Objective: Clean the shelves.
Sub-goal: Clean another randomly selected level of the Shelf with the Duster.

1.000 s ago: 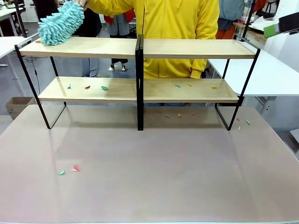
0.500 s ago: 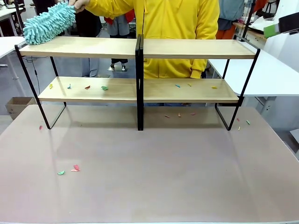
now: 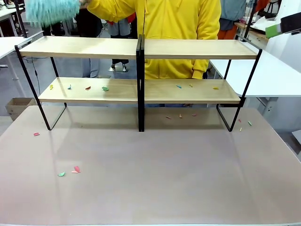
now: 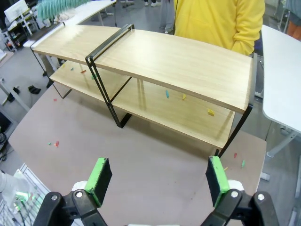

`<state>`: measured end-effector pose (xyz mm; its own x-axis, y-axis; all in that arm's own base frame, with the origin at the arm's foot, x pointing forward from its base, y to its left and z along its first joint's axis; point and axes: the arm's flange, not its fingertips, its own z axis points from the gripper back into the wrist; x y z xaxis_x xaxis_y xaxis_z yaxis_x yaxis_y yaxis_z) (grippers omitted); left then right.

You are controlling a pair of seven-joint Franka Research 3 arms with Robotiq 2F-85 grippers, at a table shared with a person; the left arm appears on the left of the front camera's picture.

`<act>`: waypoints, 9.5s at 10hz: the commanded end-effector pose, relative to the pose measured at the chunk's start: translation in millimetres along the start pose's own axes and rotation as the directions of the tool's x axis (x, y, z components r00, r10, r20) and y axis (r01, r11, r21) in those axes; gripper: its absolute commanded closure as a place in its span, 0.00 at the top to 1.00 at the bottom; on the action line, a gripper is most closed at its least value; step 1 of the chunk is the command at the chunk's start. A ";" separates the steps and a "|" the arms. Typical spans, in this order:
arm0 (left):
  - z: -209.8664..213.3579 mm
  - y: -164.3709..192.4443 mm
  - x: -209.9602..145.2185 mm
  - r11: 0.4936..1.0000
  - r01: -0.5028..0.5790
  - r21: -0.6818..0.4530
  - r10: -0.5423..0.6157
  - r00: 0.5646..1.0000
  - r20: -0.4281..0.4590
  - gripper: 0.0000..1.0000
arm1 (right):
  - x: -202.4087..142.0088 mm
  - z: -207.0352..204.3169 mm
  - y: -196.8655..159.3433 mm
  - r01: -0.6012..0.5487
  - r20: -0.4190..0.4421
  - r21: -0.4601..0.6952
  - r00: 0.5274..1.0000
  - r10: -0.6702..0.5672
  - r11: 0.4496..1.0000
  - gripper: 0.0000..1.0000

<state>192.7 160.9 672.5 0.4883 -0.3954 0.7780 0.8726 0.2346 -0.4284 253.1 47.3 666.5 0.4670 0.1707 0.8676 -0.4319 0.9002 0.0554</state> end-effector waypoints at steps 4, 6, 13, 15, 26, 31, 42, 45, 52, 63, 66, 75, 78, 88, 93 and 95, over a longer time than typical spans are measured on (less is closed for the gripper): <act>-216.8 31.1 -39.5 0.954 -0.277 -0.114 0.199 0.871 -0.450 0.12 | 0.2 0.4 -1.9 -0.015 0.003 0.003 1.000 0.015 1.000 1.00; -206.7 46.3 -21.6 0.972 -0.227 -0.055 0.190 0.904 -0.384 0.12 | 0.2 0.4 -1.9 -0.015 0.003 0.003 1.000 0.015 1.000 1.00; -421.2 103.9 76.2 0.825 -0.565 0.032 0.565 0.825 -0.010 0.12 | 0.2 0.4 -1.9 -0.015 0.003 0.003 1.000 0.015 1.000 1.00; -470.9 109.9 96.5 0.768 -0.640 -0.007 0.639 0.768 -0.049 0.12 | 0.2 0.4 -1.9 -0.015 0.003 0.003 1.000 0.015 1.000 1.00; -532.1 73.2 114.3 0.708 -0.606 0.363 0.578 0.792 0.196 0.12 | 0.2 0.4 -1.9 -0.015 0.003 0.003 1.000 0.015 1.000 1.00; -582.5 94.3 176.4 0.542 -0.707 0.455 0.635 0.699 0.329 0.12 | 0.2 0.4 -1.9 -0.015 0.003 0.003 1.000 0.015 1.000 1.00; -505.9 -0.8 92.2 0.921 -0.324 0.214 0.381 0.862 -0.333 0.12 | 0.2 0.4 -1.9 -0.015 0.003 0.003 1.000 0.015 1.000 1.00; -420.2 -12.9 28.3 0.941 -0.338 0.031 0.293 0.763 -0.577 0.12 | 0.2 0.4 -1.9 -0.015 0.003 0.003 1.000 0.015 1.000 1.00; -439.8 12.0 57.1 0.887 -0.443 0.133 0.462 0.836 -0.295 0.12 | 0.2 0.4 -1.9 -0.015 0.003 0.003 1.000 0.015 1.000 1.00; -557.8 119.8 191.0 0.538 -0.718 0.442 0.648 0.687 0.330 0.12 | 0.2 0.4 -1.9 -0.015 0.003 0.003 1.000 0.015 1.000 1.00; -582.5 138.4 192.6 0.483 -0.732 0.481 0.649 0.668 0.364 0.12 | 0.2 0.4 -1.9 -0.015 0.003 0.003 1.000 0.015 1.000 1.00; -651.0 141.8 217.4 0.604 -0.630 0.488 0.658 0.740 0.140 0.12 | 0.2 0.4 -1.9 -0.015 0.003 0.003 1.000 0.015 1.000 1.00; -684.8 136.0 238.0 0.698 -0.536 0.474 0.592 0.805 0.040 0.12 | 0.2 0.4 -1.9 -0.015 0.003 0.003 1.000 0.015 1.000 1.00; -605.6 89.0 193.1 0.881 -0.212 0.423 0.377 0.854 -0.359 0.12 | 0.2 0.4 -1.9 -0.015 0.003 0.003 1.000 0.015 1.000 1.00; -556.6 52.8 155.6 0.974 -0.122 0.193 0.215 0.779 -0.589 0.12 | 0.2 0.4 -1.9 -0.015 0.003 0.003 1.000 0.015 1.000 1.00; -532.2 43.7 141.1 0.981 -0.144 0.132 0.195 0.776 -0.600 0.12 | 0.2 0.4 -1.9 -0.015 0.003 0.003 1.000 0.015 1.000 1.00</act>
<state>312.6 -381.6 518.2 0.5671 -0.7905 0.2312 0.7858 0.4352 -0.4395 253.2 47.2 666.4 0.4672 0.1706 0.8676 -0.4319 0.9002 0.0555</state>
